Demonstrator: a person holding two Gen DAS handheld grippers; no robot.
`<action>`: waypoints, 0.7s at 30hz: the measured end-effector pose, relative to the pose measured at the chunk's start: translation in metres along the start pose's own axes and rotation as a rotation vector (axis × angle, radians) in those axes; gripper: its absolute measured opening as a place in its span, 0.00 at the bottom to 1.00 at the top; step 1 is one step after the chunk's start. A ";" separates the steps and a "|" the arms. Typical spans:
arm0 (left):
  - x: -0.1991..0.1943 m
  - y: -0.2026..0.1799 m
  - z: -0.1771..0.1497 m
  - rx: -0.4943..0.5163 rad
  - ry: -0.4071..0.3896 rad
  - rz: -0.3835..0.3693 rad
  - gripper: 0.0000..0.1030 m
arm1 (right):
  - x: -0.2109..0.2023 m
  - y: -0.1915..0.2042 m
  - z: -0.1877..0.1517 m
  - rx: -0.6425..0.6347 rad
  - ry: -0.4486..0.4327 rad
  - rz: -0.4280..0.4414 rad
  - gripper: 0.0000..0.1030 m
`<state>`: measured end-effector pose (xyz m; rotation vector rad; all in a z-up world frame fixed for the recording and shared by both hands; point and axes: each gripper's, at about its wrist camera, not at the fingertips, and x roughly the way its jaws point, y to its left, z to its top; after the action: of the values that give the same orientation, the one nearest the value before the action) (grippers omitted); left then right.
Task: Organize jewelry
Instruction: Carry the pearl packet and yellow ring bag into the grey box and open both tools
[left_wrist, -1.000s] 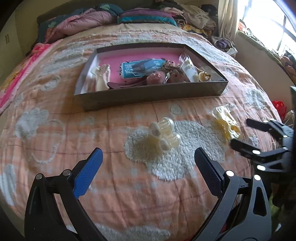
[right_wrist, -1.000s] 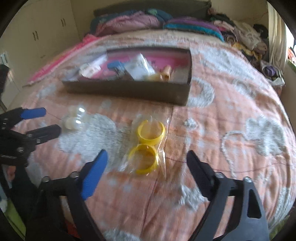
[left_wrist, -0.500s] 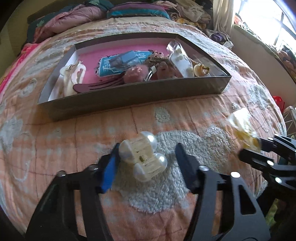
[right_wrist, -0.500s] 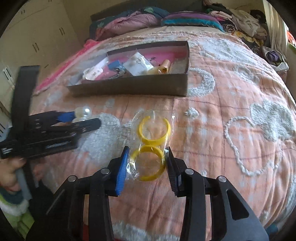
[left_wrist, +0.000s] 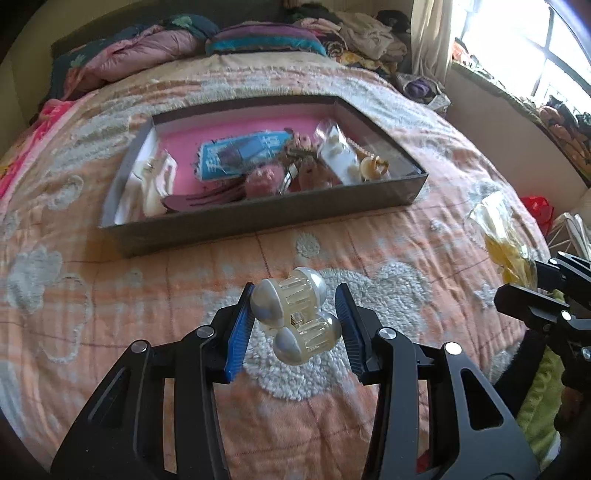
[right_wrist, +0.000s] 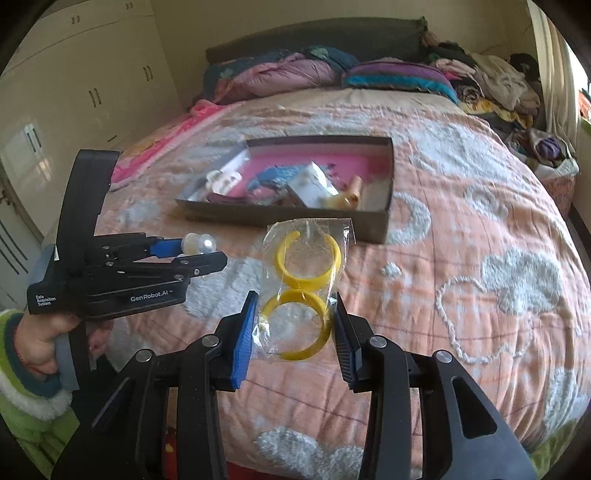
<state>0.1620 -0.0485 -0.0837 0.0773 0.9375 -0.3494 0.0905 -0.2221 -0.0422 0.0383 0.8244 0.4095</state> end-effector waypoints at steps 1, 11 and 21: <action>-0.005 0.002 0.000 -0.003 -0.008 0.001 0.34 | -0.002 0.002 0.001 -0.005 -0.006 0.003 0.36; -0.056 0.027 0.013 -0.037 -0.107 0.034 0.34 | -0.017 0.028 0.024 -0.047 -0.070 0.039 0.36; -0.088 0.046 0.049 -0.038 -0.205 0.084 0.34 | -0.024 0.038 0.067 -0.078 -0.149 0.033 0.36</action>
<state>0.1673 0.0071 0.0123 0.0452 0.7350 -0.2563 0.1110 -0.1881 0.0279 0.0099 0.6607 0.4643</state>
